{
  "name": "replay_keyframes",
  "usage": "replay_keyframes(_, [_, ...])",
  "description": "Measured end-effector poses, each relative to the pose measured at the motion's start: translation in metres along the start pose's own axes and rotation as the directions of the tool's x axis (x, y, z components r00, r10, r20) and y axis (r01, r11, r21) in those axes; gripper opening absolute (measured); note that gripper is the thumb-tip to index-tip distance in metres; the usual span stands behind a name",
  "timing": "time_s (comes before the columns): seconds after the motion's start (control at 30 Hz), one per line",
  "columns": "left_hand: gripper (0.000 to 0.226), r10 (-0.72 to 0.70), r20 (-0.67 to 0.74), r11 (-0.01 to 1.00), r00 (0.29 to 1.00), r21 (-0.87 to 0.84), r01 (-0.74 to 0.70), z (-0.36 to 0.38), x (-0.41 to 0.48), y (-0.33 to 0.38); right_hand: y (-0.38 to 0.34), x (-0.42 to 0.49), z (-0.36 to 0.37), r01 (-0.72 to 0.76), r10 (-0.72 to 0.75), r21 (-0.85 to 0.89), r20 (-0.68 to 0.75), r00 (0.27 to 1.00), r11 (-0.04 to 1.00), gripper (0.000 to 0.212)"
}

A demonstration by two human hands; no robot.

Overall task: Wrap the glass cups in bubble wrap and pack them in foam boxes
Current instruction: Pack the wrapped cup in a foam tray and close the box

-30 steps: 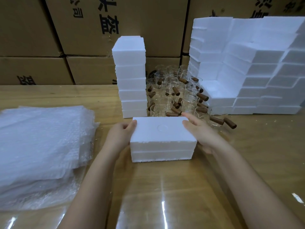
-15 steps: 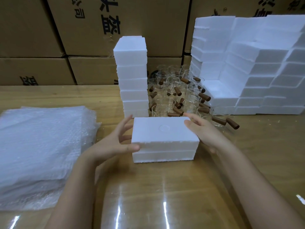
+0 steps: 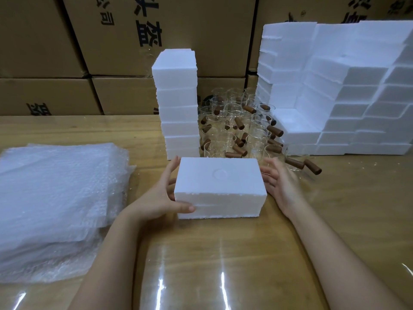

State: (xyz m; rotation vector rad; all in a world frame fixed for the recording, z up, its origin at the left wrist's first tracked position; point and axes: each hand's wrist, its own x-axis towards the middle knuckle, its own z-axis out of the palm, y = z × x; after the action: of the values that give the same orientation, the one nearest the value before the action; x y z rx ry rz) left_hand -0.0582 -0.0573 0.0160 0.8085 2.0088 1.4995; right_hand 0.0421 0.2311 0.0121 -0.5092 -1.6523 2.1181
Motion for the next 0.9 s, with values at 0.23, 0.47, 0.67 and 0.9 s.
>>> replay_keyframes(0.23, [0.115, 0.044, -0.063, 0.999, 0.997, 0.027, -0.042, 0.001, 0.003, -0.002, -0.001, -0.011, 0.003, 0.036, -0.008, -0.055, 0.434, 0.901, 0.998, 0.078])
replay_keyframes(0.47, [0.120, 0.058, -0.016, 0.991, 0.998, 0.123, -0.056, -0.004, 0.006, -0.004, 0.002, -0.013, 0.008, 0.047, -0.019, -0.063, 0.395, 0.919, 0.997, 0.063])
replay_keyframes(0.67, [0.120, 0.051, -0.045, 0.977, 0.998, 0.210, -0.040, -0.005, 0.005, -0.005, 0.001, -0.013, 0.008, 0.047, -0.011, -0.080, 0.405, 0.914, 0.996, 0.062])
replay_keyframes(0.9, [0.119, 0.037, -0.039, 0.986, 0.999, 0.166, -0.030, -0.003, 0.004, -0.006, 0.002, -0.013, 0.007, 0.050, -0.007, -0.092, 0.415, 0.910, 0.994, 0.064])
